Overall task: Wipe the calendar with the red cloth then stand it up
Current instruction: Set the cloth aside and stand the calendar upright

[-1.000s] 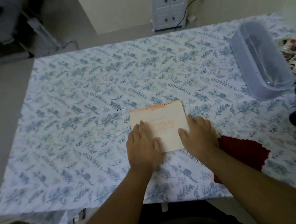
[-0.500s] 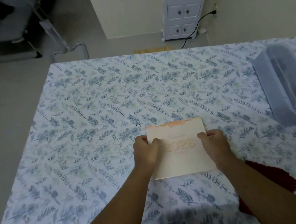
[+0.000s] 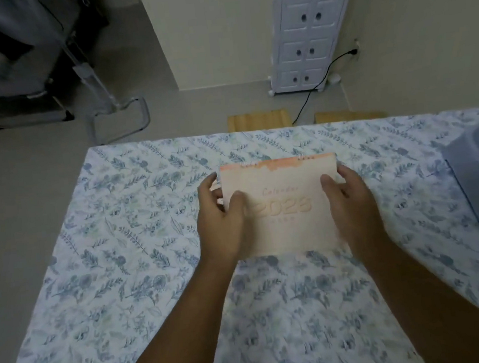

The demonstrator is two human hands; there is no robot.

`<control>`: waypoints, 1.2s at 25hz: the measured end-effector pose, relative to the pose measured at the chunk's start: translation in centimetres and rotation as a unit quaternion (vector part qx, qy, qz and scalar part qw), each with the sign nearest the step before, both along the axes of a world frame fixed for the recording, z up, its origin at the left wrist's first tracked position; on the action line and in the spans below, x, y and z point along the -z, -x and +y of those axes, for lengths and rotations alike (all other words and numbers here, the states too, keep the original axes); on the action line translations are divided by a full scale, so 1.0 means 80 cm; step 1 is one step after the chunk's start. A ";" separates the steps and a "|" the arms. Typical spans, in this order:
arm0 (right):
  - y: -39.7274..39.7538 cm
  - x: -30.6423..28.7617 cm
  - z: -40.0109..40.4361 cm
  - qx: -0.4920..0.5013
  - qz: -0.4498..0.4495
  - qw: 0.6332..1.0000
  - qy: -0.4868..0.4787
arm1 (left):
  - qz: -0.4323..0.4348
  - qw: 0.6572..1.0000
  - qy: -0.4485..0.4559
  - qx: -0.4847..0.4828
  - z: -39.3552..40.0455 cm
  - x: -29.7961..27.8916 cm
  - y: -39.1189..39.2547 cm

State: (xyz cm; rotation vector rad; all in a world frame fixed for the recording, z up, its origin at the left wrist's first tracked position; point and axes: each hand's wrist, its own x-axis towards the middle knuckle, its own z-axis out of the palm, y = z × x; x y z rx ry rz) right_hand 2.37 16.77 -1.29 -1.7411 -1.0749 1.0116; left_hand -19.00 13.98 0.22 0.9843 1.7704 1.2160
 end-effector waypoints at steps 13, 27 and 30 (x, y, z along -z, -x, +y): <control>0.036 -0.012 0.216 0.088 -0.036 0.991 -0.089 | 0.024 0.993 -0.079 -0.080 0.222 0.003 0.016; 0.033 0.003 0.221 0.119 0.017 0.990 -0.079 | 0.046 0.994 -0.079 -0.058 0.228 0.003 0.015; 0.032 -0.006 0.221 0.102 0.008 0.993 -0.062 | 0.072 0.995 -0.048 -0.058 0.226 -0.007 0.017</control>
